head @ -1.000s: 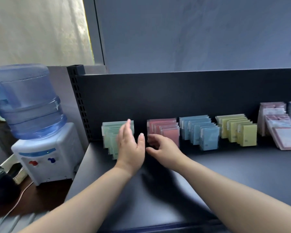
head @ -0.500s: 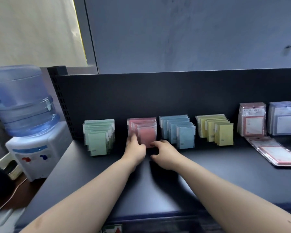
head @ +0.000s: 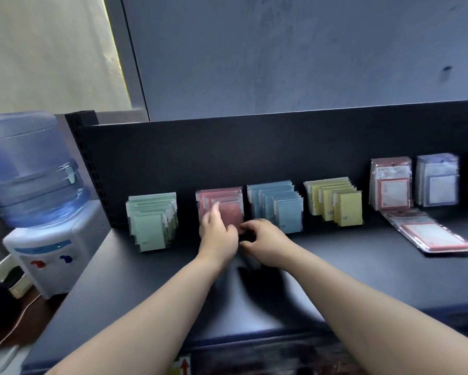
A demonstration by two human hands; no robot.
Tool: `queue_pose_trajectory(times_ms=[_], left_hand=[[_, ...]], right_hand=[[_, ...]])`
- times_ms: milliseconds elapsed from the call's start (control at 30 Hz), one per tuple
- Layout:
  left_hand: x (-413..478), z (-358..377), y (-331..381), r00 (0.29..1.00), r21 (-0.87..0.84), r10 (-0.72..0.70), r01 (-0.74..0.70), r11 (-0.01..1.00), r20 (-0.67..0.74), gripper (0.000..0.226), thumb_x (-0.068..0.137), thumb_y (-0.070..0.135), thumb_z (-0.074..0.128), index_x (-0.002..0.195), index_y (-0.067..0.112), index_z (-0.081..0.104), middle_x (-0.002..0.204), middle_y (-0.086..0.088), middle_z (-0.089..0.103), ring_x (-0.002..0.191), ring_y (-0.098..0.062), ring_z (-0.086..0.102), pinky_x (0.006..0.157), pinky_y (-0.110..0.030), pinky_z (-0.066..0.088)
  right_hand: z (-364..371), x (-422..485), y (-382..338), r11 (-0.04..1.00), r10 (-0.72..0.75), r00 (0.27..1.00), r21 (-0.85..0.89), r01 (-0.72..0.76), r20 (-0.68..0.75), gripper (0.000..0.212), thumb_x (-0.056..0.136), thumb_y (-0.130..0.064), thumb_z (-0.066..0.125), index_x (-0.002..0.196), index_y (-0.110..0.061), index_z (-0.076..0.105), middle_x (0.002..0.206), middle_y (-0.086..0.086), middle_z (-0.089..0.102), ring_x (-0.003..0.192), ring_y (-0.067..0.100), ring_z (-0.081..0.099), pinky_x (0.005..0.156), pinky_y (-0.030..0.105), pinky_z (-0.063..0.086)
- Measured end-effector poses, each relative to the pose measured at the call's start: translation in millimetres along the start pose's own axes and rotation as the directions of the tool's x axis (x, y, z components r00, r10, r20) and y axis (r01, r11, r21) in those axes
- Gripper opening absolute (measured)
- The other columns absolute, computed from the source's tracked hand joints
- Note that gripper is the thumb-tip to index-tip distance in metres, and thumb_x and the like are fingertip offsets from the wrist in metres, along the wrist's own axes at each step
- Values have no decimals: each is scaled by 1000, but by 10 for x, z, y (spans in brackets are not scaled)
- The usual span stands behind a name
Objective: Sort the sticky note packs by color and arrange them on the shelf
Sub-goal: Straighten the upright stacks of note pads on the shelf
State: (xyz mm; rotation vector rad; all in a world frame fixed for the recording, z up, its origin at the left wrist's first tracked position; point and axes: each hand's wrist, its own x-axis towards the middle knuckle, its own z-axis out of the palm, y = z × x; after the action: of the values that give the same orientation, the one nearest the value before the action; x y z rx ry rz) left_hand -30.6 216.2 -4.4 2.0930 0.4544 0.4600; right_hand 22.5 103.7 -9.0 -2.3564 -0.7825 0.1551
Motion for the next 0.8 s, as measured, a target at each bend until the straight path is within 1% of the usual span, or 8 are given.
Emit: queue_pose_trajectory(times_ms=[67, 133, 200, 400, 533, 600, 667, 800], left_hand=[[-78, 45, 149, 991, -48, 127, -126, 991, 37, 58, 91, 7, 46, 145, 15, 30, 148, -9, 30, 138, -21, 26, 113, -29, 19], [-166, 129, 243, 978, -108, 187, -176, 978, 93, 49, 91, 7, 48, 139, 15, 39, 140, -5, 38, 130, -15, 35, 109, -24, 24], [-249, 243, 278, 966, -172, 206, -179, 969, 157, 42, 92, 7, 49, 133, 15, 45, 134, -2, 43, 120, -12, 42, 104, -22, 30], [-522, 629, 418, 896, -243, 197, -105, 964, 397, 39, 93, 12, 47, 131, 21, 46, 131, -4, 47, 111, -15, 50, 96, -37, 46], [-643, 882, 629, 851, -241, 124, 3, 970, 510, 38, 95, 14, 44, 132, 23, 44, 124, 2, 46, 97, -10, 50, 70, -16, 41], [-677, 1031, 738, 833, -257, 76, 81, 963, 547, 38, 95, 14, 44, 132, 23, 44, 122, 2, 48, 81, -8, 48, 63, -18, 37], [-679, 1221, 856, 819, -260, 36, 139, 956, 572, 38, 95, 14, 44, 132, 21, 44, 117, 2, 50, 76, -10, 46, 63, -23, 37], [-633, 1712, 1157, 794, -286, -91, 319, 904, 601, 21, 95, 12, 47, 114, 22, 47, 91, -1, 49, 76, -14, 44, 70, -27, 41]], right_hand=[[-109, -107, 29, 1000, 5, 999, 26, -4, -50, 31, 84, -19, 60, 115, -16, 66, 115, -1, 67, 105, 11, 60, 82, 14, 41], [-200, -254, 78, 1000, 25, 996, 10, -24, -91, 19, 85, -16, 58, 100, -17, 70, 99, -3, 71, 83, 7, 59, 63, 7, 36], [-292, -408, 153, 998, 56, 988, -4, -57, -142, 16, 86, -17, 57, 95, -16, 71, 89, -3, 71, 75, 5, 54, 57, 7, 33], [-806, -886, 541, 969, 242, 910, 29, -247, -338, 18, 90, -28, 58, 88, -17, 71, 77, -5, 66, 78, 16, 64, 75, 28, 48], [-1188, -1192, 916, 934, 353, 837, 98, -344, -419, 17, 90, -24, 55, 77, -21, 65, 78, -2, 67, 82, 20, 63, 77, 32, 49], [-1357, -1306, 1115, 916, 395, 805, 117, -385, -442, 21, 92, -24, 52, 79, -15, 66, 80, 2, 66, 82, 22, 59, 73, 29, 45], [-1534, -1376, 1316, 901, 419, 776, 115, -417, -471, 26, 93, -22, 50, 87, -5, 69, 87, 11, 69, 83, 26, 58, 72, 31, 45], [-1880, -1403, 1848, 860, 499, 761, 128, -494, -414, 34, 90, -15, 50, 121, -9, 63, 123, 6, 63, 111, 23, 57, 93, 31, 42]])
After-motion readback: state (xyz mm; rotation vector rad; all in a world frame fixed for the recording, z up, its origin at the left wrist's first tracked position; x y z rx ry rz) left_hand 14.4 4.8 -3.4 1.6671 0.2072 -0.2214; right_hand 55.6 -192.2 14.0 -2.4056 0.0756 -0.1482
